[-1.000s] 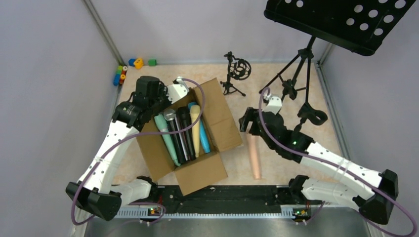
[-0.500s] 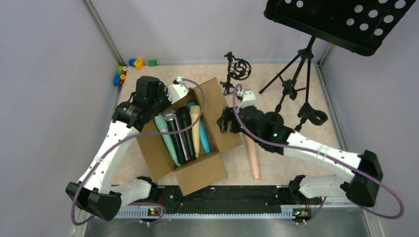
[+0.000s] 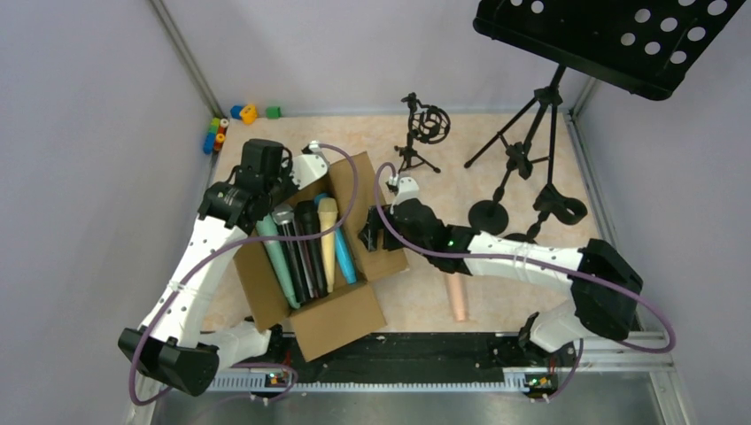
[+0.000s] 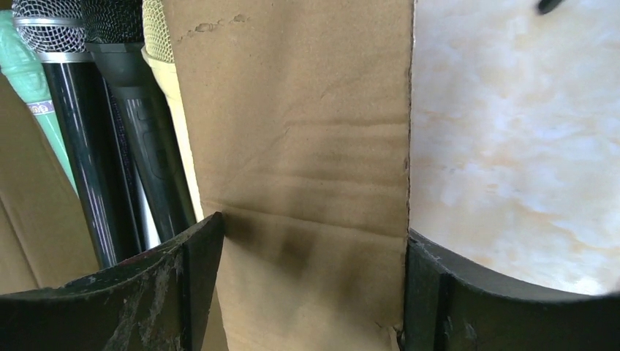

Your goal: Attach the microphones to the stand

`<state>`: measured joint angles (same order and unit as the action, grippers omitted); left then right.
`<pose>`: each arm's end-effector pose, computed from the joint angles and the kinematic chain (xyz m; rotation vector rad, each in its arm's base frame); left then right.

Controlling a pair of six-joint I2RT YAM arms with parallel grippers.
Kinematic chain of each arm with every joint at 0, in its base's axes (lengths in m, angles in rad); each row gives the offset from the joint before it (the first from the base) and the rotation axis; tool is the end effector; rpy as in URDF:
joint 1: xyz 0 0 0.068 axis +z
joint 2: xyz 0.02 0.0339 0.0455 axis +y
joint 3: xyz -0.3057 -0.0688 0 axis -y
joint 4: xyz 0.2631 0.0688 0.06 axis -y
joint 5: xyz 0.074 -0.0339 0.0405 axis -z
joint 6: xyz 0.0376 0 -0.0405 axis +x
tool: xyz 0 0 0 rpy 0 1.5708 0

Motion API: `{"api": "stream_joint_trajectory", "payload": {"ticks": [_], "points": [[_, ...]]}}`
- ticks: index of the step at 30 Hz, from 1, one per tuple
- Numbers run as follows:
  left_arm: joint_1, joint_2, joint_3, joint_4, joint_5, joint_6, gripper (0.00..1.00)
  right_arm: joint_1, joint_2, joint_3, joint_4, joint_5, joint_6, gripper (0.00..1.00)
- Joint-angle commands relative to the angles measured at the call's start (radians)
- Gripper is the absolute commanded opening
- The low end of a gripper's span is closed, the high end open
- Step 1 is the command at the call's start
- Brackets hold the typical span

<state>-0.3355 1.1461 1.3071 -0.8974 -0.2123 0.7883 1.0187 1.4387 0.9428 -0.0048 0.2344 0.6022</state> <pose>0.2162 -0.0670 0.4191 1.1490 2.0316 0.4740 0.1840 0.2821 0.2910 -0.2963 2.1242 0.7453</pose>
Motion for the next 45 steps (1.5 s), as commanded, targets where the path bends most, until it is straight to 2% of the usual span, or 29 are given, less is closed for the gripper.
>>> {"api": "stream_joint_trajectory", "payload": {"ticks": [1,4,7,11,14,22,26,33,38,41,42,45], "points": [[-0.019,-0.021,0.084,0.086,0.107,-0.028,0.0,0.065,0.093,0.038,0.099,-0.111,0.055,0.74],[-0.02,-0.021,0.087,0.089,0.1,-0.029,0.0,0.066,0.102,0.045,0.09,-0.1,0.06,0.74],[-0.019,-0.03,0.074,0.08,0.102,-0.028,0.0,0.059,0.064,0.06,0.015,-0.009,0.035,0.77],[-0.02,-0.051,0.046,0.087,0.095,-0.028,0.0,0.002,-0.061,0.025,-0.103,0.115,0.022,0.87],[-0.02,-0.053,0.039,0.088,0.08,-0.035,0.0,-0.019,-0.162,0.017,-0.154,0.194,-0.003,0.9],[-0.019,-0.029,0.024,0.11,0.001,-0.074,0.0,0.019,-0.202,0.179,-0.293,0.267,-0.074,0.94],[-0.017,-0.017,0.015,0.124,-0.04,-0.112,0.0,0.141,-0.147,0.269,-0.337,0.336,-0.107,0.94],[-0.011,-0.019,0.011,0.135,-0.065,-0.201,0.0,0.315,0.061,0.365,-0.329,0.318,-0.114,0.97],[-0.011,-0.027,0.023,0.12,-0.044,-0.23,0.0,0.328,0.176,0.412,-0.276,0.288,0.02,0.99],[-0.011,-0.024,0.038,0.107,-0.036,-0.238,0.0,0.322,0.195,0.356,-0.176,0.224,-0.012,0.99],[-0.011,-0.024,0.044,0.103,-0.033,-0.243,0.0,0.321,0.198,0.337,-0.136,0.187,-0.043,0.98],[-0.011,-0.027,0.055,0.091,-0.023,-0.254,0.0,0.322,0.219,0.33,-0.1,0.163,-0.089,0.83]]}}
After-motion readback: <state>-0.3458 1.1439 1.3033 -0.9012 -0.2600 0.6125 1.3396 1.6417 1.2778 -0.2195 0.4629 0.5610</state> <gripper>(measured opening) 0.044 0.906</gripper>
